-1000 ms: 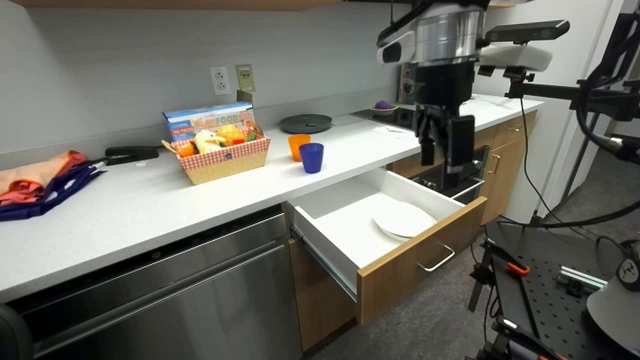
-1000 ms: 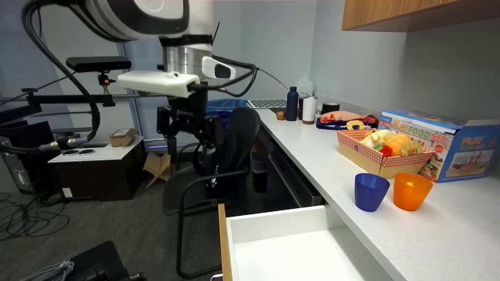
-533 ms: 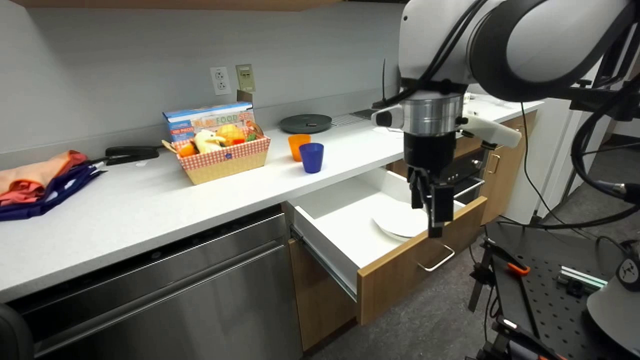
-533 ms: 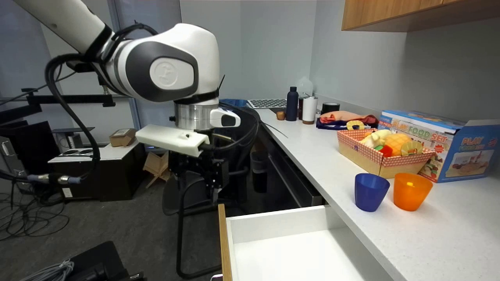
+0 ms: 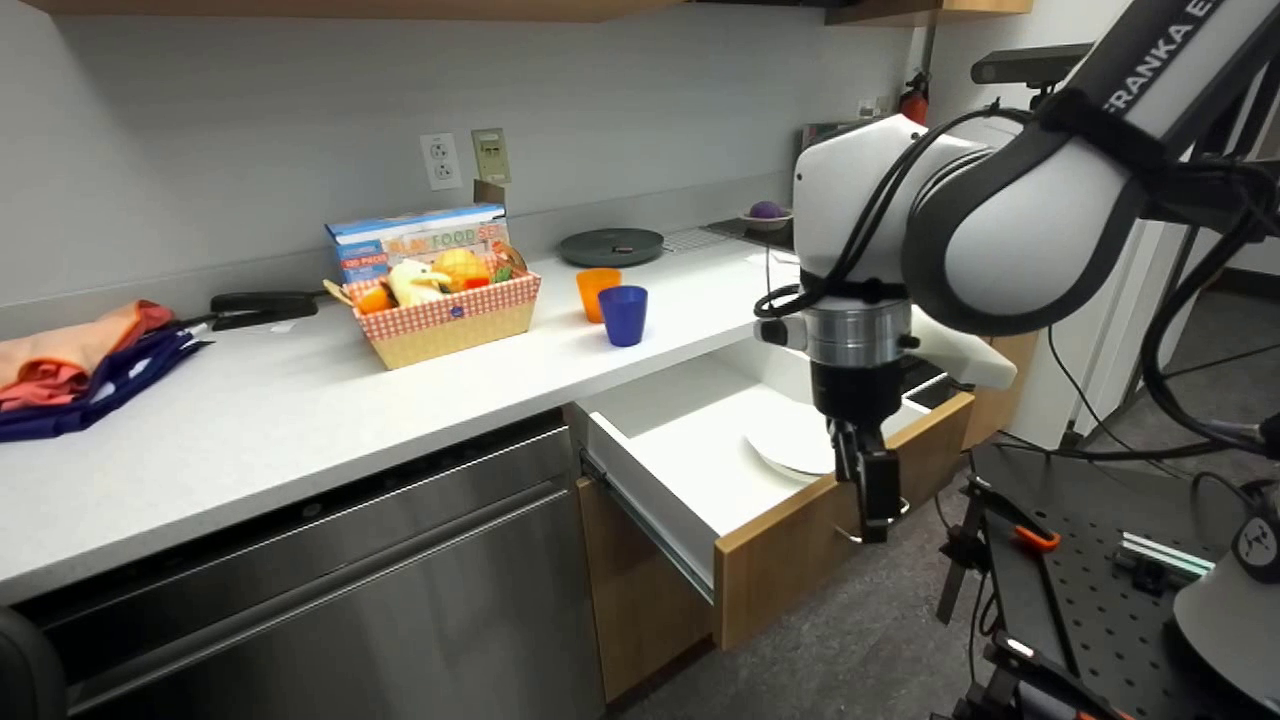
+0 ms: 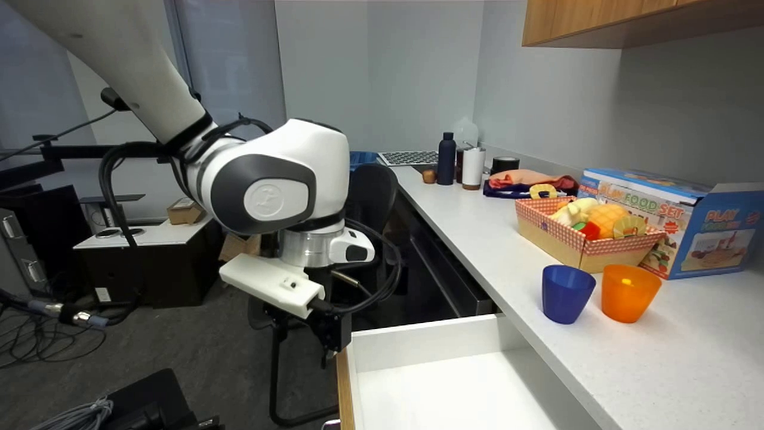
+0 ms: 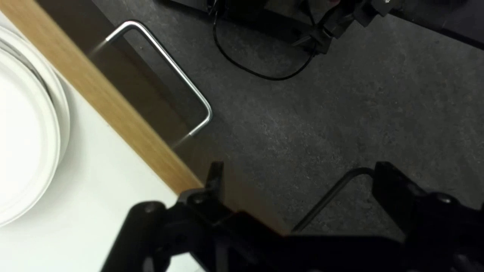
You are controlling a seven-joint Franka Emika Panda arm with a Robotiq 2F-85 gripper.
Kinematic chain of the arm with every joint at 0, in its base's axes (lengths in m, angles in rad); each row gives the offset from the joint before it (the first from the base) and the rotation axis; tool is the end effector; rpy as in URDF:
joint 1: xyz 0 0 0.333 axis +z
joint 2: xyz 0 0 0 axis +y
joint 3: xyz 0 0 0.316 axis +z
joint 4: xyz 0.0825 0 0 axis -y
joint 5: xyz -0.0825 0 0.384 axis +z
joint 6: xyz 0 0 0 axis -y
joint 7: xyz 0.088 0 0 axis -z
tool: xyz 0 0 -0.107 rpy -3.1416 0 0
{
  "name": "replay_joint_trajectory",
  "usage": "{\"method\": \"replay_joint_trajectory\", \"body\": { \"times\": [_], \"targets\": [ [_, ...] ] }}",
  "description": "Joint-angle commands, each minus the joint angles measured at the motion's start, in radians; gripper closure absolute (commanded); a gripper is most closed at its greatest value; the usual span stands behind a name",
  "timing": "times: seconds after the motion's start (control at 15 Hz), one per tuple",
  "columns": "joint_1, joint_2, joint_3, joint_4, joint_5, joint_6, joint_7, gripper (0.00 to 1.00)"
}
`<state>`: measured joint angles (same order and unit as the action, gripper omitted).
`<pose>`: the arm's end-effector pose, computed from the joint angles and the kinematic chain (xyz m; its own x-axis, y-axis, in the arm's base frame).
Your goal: Close the open drawer
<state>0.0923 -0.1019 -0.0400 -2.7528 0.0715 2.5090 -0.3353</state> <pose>0.3751 0.0196 0.2375 0.9381 0.3240 -0.1224 0.3157 -0.9453 -0.0826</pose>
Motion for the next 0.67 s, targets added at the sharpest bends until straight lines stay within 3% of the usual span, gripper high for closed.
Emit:
{"method": "replay_joint_trajectory", "body": {
  "times": [0.0,0.33,0.6],
  "targets": [
    [-0.006,0.101,0.018,-0.001,0.055,0.066,-0.048,0.00],
    [-0.038,0.200,0.035,0.010,0.046,0.125,-0.058,0.00],
    [-0.051,0.245,0.038,0.027,-0.004,0.239,-0.009,0.00]
  ]
}}
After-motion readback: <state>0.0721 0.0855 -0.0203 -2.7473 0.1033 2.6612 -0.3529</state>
